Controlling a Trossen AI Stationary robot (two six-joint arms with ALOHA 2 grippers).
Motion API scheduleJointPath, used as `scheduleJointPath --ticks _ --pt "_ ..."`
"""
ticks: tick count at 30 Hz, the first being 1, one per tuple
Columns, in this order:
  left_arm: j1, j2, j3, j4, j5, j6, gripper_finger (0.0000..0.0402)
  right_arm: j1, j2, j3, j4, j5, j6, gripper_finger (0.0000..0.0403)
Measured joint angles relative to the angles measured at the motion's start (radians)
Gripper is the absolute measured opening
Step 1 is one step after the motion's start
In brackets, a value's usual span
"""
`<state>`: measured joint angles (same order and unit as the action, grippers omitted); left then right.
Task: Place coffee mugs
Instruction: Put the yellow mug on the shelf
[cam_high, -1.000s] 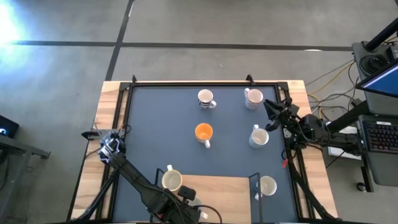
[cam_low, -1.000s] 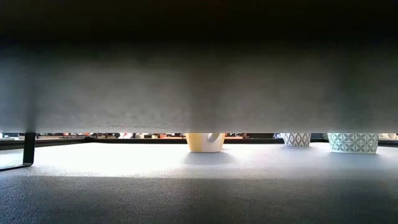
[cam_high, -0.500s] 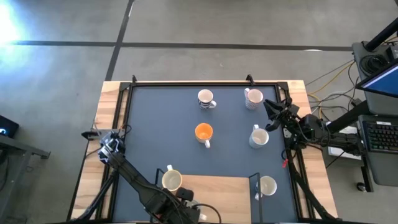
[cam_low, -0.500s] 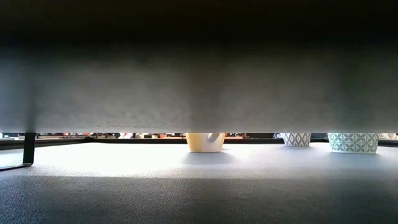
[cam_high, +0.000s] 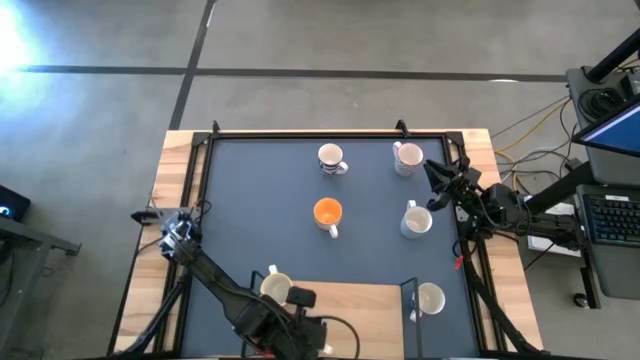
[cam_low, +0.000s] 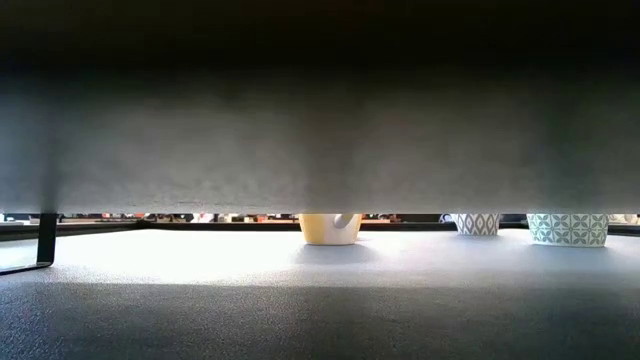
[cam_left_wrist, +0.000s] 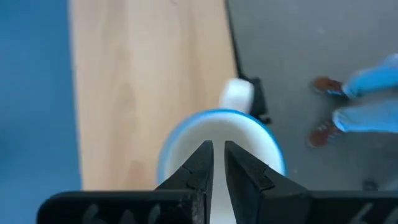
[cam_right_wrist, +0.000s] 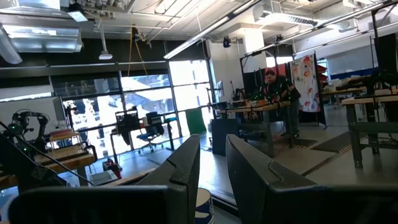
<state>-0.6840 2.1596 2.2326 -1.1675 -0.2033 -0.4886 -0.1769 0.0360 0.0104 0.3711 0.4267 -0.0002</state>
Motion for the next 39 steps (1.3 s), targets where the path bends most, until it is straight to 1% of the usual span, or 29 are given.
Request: scheduleJointPath --ticks 4,11,16,20,25,28,36,39 --pt "0.029 0.0 0.0 -0.021 -0.024 -0.004 0.0022 0.0 0.0 0.0 0.0 0.0 0.0 0.0068" --pt "0.109 0.0 -0.001 -0.06 -0.027 -0.066 0.0022 0.0 0.0 0.0 0.0 0.0 0.0 0.0068" --pt "0.166 0.0 -0.002 -0.131 -0.027 -0.039 0.0031 0.0 0.0 0.0 0.0 0.0 0.0 0.0068" --pt "0.216 0.0 -0.002 -0.185 -0.027 0.086 0.0068 0.0 0.0 0.0 0.0 0.0 0.0 0.0068" --pt "0.302 -0.001 -0.032 -0.198 -0.027 0.334 0.0132 0.0 0.0 0.0 0.0 0.0 0.0 0.0068" --pt "0.358 0.0 -0.05 -0.198 -0.027 0.473 0.0155 0.0 0.0 0.0 0.0 0.0 0.0 0.0068" --pt "0.505 0.0 -0.073 -0.197 -0.02 0.658 0.0162 0.0 0.0 0.0 0.0 0.0 0.0 0.0068" --pt "0.547 0.0 -0.106 -0.189 0.013 0.701 0.0162 0.0 0.0 0.0 0.0 0.0 0.0 0.0068"
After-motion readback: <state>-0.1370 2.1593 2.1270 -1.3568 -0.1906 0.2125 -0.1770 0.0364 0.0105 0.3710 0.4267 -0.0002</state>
